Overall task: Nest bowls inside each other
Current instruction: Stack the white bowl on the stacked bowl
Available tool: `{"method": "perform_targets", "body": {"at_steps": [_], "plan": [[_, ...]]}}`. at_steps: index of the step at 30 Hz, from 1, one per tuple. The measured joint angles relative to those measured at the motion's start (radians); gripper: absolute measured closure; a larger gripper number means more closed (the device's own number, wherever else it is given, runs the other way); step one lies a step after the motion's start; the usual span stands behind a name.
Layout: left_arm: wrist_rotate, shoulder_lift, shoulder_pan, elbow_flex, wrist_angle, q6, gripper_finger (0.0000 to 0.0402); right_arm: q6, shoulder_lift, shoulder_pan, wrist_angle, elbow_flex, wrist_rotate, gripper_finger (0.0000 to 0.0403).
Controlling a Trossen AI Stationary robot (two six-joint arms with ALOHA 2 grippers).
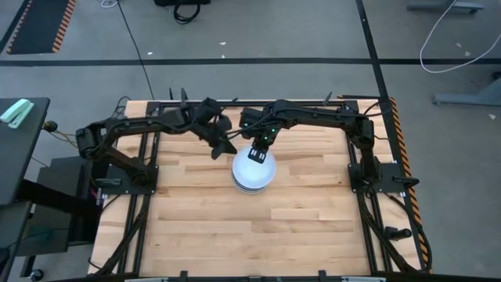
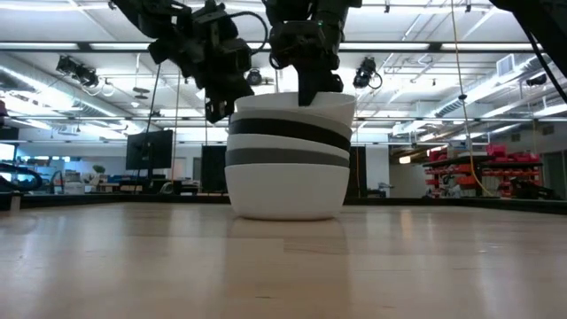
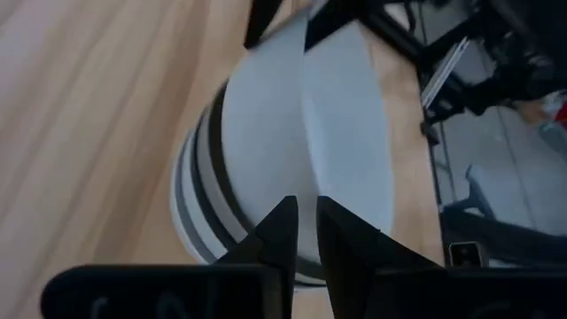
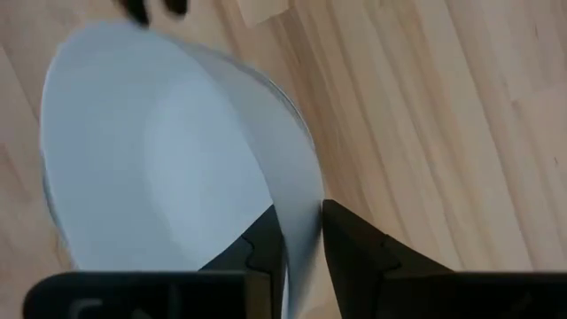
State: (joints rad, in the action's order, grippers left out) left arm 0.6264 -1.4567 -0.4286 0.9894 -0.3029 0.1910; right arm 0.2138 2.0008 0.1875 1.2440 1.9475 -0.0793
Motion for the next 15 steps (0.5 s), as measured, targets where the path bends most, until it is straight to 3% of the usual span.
{"method": "perform_targets", "body": {"at_steps": [6,15], "plan": [[-0.117,0.000,0.045,0.000,-0.004,-0.006,0.0345,0.000,0.000,0.000,-0.005,-0.001,-0.007,0.0323],[-0.119,0.000,0.053,0.075,-0.022,0.000,0.0350,-0.011,0.002,0.001,-0.056,-0.027,-0.011,0.0323]]}}
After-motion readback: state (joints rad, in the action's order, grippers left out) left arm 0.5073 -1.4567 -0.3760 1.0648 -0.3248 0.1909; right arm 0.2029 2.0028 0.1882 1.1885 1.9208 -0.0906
